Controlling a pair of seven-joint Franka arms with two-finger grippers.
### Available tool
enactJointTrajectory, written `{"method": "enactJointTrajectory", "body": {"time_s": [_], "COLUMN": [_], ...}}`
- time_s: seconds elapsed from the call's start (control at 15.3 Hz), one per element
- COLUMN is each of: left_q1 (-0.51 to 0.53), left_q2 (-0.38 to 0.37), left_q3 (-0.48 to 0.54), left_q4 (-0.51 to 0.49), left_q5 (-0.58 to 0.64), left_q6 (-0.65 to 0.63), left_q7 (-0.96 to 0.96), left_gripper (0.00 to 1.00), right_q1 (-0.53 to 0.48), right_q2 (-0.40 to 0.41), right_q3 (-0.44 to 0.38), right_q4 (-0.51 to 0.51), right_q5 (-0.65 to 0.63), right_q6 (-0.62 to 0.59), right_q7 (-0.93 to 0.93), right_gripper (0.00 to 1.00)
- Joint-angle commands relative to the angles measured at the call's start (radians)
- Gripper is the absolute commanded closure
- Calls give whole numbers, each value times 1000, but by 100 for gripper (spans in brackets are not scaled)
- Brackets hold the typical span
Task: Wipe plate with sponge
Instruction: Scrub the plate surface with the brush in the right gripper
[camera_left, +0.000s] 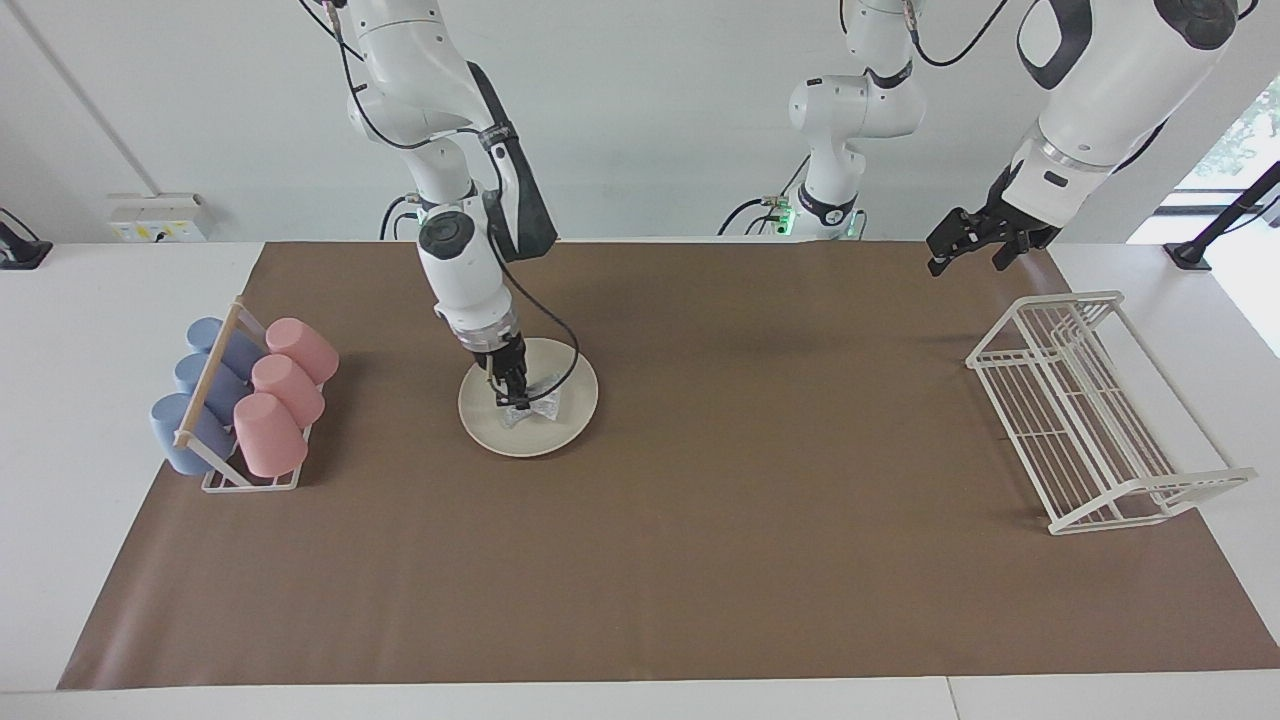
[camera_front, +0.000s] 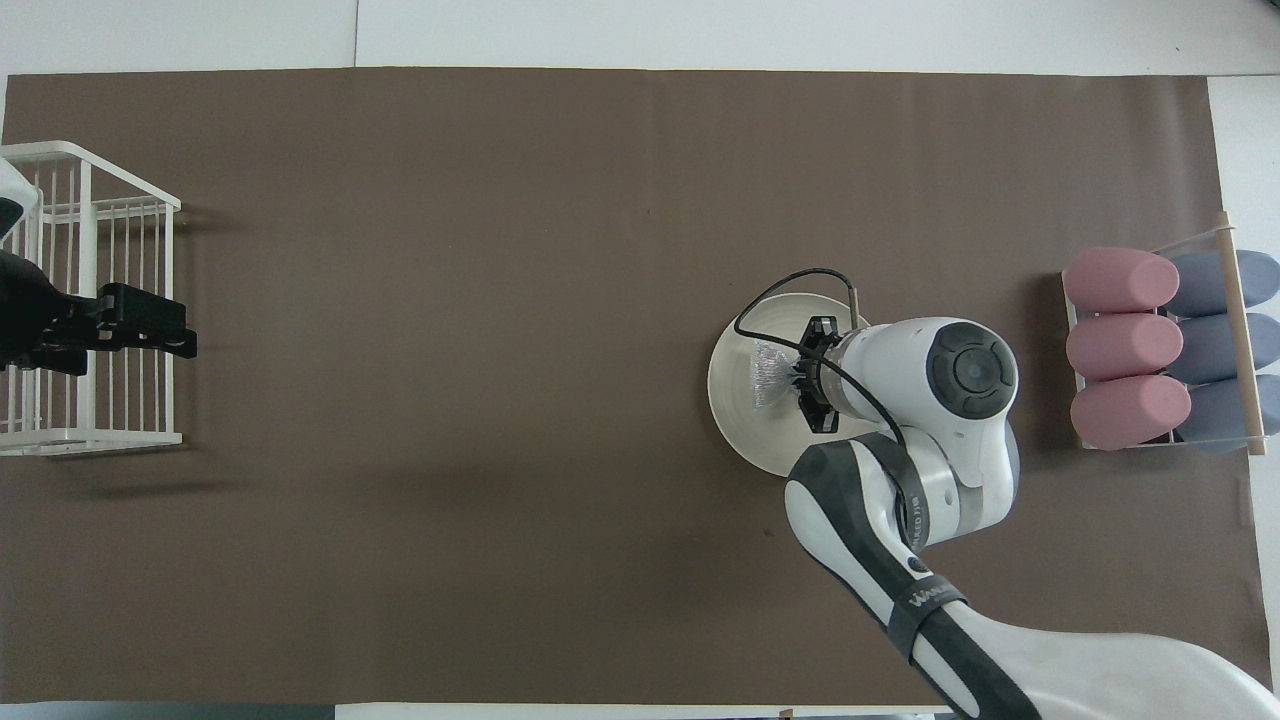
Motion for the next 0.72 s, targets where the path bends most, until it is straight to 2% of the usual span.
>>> {"method": "enactJointTrajectory", "body": {"time_s": [0.0,0.2,0.39,0.65], "left_q1": [9,-8,-9,-8], "left_q2": [-8,-11,-17,-17], "left_q3": [-9,-15,-15,-23], "left_q4": [7,-11,-16,-23], "left_q5": [-14,-16,-16,-16], "left_q6": [-2,1,34,77], "left_q7": [-62,-148,-153,-147], "left_gripper": [0,0,0,0], "right_q1": [55,39,3,-138], "right_q2": [31,33,31,20], "right_q3": [6,4,3,4], "right_q4": [0,-2,-2,-8], "right_q5": [19,21,21,21], "right_q6": [62,56,43,-19], "right_q7": [110,77,0,-244], "right_gripper": [100,100,100,100]}}
